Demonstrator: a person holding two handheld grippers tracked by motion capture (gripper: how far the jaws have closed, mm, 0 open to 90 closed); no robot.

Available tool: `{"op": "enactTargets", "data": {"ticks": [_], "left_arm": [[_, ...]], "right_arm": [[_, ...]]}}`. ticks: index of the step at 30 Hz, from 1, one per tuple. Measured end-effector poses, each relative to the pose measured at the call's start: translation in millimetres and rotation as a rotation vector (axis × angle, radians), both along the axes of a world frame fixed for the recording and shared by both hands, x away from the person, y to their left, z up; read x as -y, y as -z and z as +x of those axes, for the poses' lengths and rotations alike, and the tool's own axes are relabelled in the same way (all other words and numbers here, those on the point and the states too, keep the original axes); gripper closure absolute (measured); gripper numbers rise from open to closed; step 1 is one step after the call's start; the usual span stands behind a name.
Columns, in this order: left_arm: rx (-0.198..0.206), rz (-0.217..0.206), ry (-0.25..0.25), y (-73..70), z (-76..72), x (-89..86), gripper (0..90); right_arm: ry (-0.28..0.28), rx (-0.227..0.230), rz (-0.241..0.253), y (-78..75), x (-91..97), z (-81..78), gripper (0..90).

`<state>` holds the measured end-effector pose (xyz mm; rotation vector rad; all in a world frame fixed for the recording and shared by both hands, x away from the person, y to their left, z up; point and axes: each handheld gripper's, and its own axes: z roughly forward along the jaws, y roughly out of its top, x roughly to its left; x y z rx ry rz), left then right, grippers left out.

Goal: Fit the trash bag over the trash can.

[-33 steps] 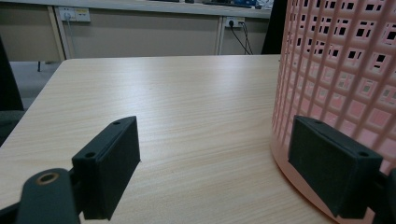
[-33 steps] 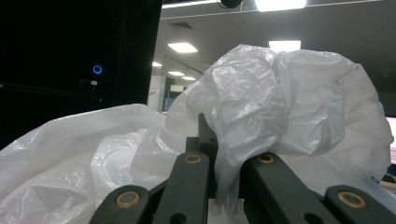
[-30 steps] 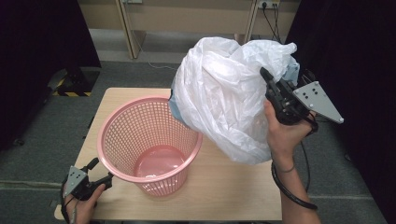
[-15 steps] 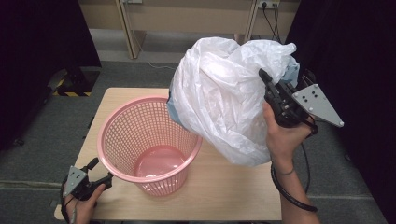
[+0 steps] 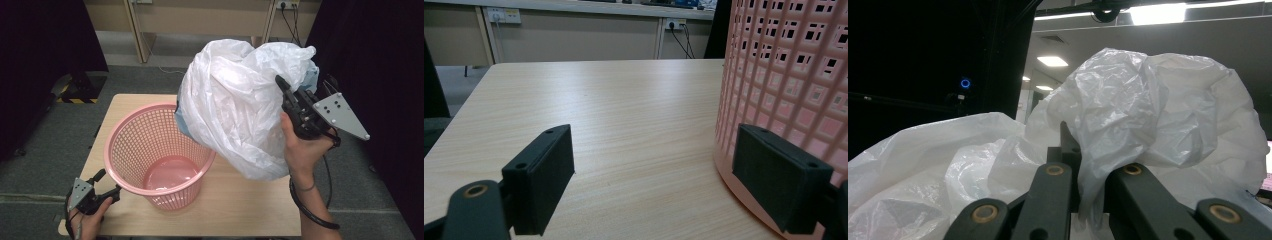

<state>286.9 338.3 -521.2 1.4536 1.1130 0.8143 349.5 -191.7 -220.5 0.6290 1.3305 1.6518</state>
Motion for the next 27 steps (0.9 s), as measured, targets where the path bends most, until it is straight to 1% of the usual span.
{"op": "enactTargets", "data": {"ticks": [11,14,18,27], "left_arm": [[0.003,-0.004,0.000,0.1,0.0,0.3,16.5],[0.000,0.001,0.000,0.0,0.0,0.1,16.5],[0.001,0.000,0.000,0.0,-0.1,0.2,16.6],[0.001,-0.001,0.001,0.0,0.0,0.5,16.7]], "right_arm": [[-0.015,0.006,-0.001,0.0,-4.1,-3.6,89.0],[-0.020,0.009,-0.003,-0.1,-4.8,-5.0,89.0],[-0.025,0.003,-0.002,0.1,-5.8,-6.0,89.0],[-0.034,0.008,-0.003,0.6,-8.0,-8.8,89.0]]}}
